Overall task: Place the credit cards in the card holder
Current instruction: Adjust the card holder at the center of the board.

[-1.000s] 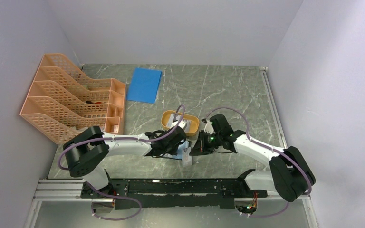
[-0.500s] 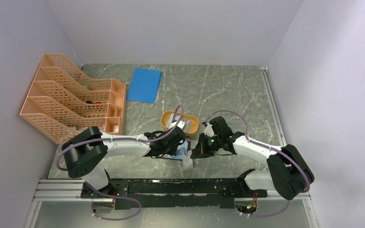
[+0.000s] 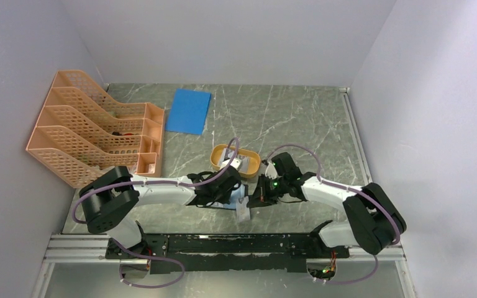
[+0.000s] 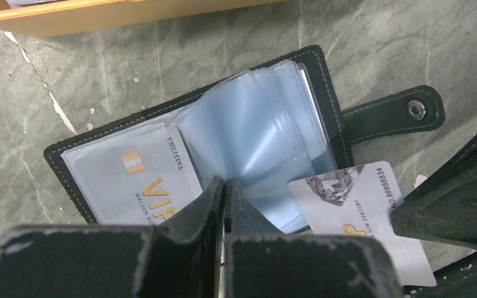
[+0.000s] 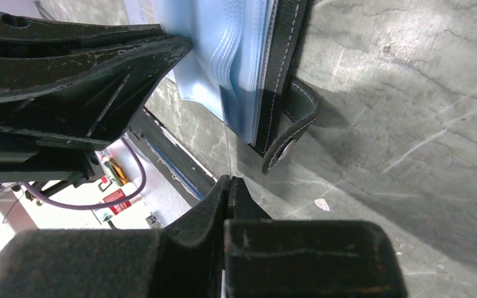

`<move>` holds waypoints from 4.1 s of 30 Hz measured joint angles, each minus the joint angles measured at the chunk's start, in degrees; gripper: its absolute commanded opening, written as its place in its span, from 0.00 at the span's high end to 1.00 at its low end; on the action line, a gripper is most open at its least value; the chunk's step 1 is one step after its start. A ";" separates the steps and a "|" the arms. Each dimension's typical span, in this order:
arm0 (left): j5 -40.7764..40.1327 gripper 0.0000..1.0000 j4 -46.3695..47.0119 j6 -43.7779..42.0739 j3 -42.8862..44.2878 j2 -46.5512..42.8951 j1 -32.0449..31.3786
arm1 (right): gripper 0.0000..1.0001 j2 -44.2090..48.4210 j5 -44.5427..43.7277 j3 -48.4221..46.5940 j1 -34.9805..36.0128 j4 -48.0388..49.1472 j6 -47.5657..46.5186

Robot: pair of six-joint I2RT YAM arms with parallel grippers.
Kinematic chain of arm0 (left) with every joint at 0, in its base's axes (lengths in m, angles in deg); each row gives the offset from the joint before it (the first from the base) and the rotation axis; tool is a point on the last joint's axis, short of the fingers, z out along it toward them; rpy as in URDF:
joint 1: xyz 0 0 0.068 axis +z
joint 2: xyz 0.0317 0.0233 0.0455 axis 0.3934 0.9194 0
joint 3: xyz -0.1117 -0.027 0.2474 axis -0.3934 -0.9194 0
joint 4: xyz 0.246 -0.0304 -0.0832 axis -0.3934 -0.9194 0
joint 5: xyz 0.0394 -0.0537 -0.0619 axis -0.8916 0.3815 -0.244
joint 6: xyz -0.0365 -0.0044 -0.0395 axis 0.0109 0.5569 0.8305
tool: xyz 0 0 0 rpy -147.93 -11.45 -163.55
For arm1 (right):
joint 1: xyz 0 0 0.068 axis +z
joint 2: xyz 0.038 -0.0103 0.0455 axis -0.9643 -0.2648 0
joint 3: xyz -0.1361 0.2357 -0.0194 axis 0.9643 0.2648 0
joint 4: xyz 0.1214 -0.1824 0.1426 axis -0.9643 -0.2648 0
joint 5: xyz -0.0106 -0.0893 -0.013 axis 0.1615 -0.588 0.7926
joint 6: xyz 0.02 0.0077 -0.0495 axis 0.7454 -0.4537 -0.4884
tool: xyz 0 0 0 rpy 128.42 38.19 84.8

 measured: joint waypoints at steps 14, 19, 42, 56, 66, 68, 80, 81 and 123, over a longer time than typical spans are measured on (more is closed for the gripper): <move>0.04 0.38 -3.34 0.11 0.59 -2.43 -0.11 | 1.00 -2.99 -0.04 -0.87 1.27 1.62 0.09; -0.17 0.33 -4.20 -0.31 3.28 -1.77 -0.11 | 1.00 -2.99 -0.28 -0.94 1.33 1.40 -0.26; -5.64 0.95 -5.88 -1.95 8.15 6.16 -0.17 | 1.00 3.67 -3.74 -4.24 1.31 -6.78 -3.32; -6.49 0.95 -5.09 -0.50 5.29 3.89 -0.15 | 1.00 -1.07 -4.52 -8.15 0.52 -5.88 -3.69; -6.49 0.95 -4.92 0.07 4.74 3.45 -0.15 | 1.00 -5.22 -2.91 -8.15 0.50 -2.97 -3.28; -6.49 0.95 -4.96 0.09 4.70 3.34 -0.15 | 1.00 -5.64 -2.51 -8.13 0.52 -2.38 -3.10; -6.47 0.95 -5.49 0.31 4.42 2.78 -0.15 | 1.00 -1.75 -7.41 -8.92 0.42 -5.88 -3.56; -6.45 0.95 -5.46 0.31 4.35 2.78 -0.15 | 1.00 -1.11 -7.69 -9.38 0.42 -6.36 -3.61; -6.25 0.95 -6.16 1.29 3.28 1.14 -0.15 | 1.00 -13.49 4.02 -9.55 -2.23 3.21 -0.37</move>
